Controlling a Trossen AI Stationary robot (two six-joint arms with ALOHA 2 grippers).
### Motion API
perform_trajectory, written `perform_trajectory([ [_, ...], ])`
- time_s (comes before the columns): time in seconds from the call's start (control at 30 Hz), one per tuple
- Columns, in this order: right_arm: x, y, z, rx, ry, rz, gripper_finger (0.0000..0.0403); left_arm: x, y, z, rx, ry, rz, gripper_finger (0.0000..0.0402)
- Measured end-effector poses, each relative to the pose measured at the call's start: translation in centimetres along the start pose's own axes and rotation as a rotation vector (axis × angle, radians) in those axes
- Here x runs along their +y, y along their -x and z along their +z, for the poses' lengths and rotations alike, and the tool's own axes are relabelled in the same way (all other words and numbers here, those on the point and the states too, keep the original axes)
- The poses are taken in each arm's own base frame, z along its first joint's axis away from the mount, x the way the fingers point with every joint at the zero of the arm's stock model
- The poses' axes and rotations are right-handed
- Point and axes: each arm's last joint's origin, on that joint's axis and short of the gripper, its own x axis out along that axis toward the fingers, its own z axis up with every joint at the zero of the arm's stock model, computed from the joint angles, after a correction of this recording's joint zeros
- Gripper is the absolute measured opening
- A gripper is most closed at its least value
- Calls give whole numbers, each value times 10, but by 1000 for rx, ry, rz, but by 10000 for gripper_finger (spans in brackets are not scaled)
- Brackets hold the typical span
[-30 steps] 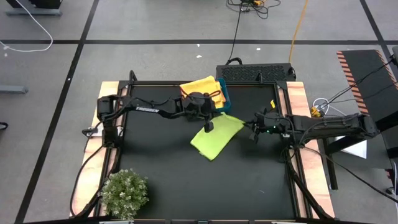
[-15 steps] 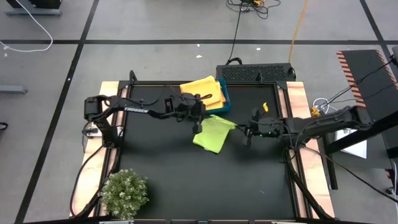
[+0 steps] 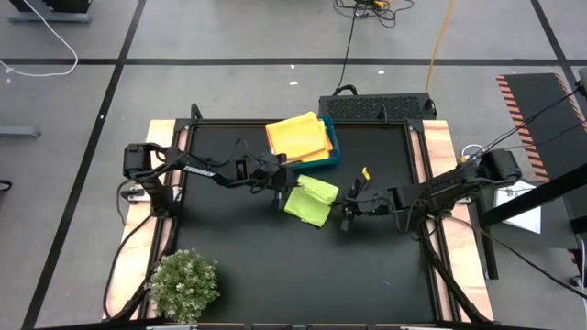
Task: Fold microfiber towels
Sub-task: Fold the green microfiber towel
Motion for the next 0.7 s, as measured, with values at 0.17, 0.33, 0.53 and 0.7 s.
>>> perform_trajectory([
  [0.17, 3, -8, -7, 39, -2, 67, 0, -16, -1, -3, 32, -37, -48, 2],
  [0.33, 5, -13, -10, 57, -35, 120, 0, -31, 0, -8, 58, -66, -91, 3],
  [0.53, 10, -21, -11, 33, -52, 217, 5, -38, 0, -12, 93, -71, -117, 11],
  [0.7, 12, -27, -15, 38, -68, 257, 40, -38, 0, -13, 107, -38, -117, 42],
])
